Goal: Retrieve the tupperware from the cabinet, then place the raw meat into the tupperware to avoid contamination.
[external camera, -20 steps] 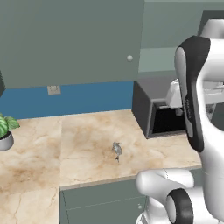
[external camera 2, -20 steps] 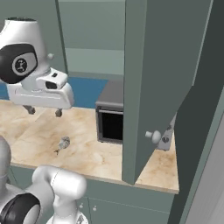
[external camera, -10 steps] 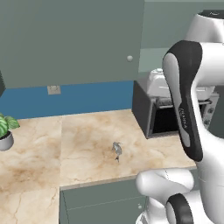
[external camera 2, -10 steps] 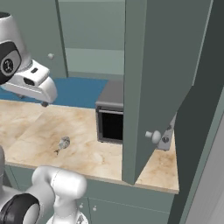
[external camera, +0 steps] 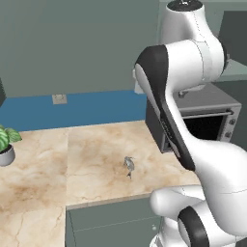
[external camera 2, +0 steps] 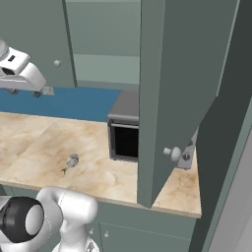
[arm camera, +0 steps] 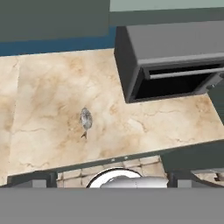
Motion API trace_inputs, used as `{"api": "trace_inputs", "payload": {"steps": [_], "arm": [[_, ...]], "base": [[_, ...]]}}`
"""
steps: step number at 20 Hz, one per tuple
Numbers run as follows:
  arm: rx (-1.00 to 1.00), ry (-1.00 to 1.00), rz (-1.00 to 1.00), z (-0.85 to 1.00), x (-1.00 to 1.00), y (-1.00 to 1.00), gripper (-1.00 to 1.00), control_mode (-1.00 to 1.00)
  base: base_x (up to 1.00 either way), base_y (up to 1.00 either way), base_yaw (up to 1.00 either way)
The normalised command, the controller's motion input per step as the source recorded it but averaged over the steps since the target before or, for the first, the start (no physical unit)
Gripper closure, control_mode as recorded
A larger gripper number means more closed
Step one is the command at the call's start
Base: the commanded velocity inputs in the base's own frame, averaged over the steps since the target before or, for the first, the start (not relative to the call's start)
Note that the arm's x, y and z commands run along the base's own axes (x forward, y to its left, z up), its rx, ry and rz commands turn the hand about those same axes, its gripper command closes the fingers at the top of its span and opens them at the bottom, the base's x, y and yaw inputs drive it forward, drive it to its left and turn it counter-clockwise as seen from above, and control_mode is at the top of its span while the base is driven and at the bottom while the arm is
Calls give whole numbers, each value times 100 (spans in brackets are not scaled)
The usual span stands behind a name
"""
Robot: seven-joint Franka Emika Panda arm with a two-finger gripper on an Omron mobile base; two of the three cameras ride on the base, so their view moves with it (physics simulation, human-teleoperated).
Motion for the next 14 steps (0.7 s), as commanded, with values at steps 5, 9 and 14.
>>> {"api": "trace_inputs", "payload": {"steps": [5,9,14], "arm": [[-9,-28,9,10,37,7,-100,-100],[-1,-10,8,36,43,-3,-100,-100],[0,1,0,35,40,-10,-100,-100]], "base": [[0,0,0],[0,0,0],[0,0,0]]}}
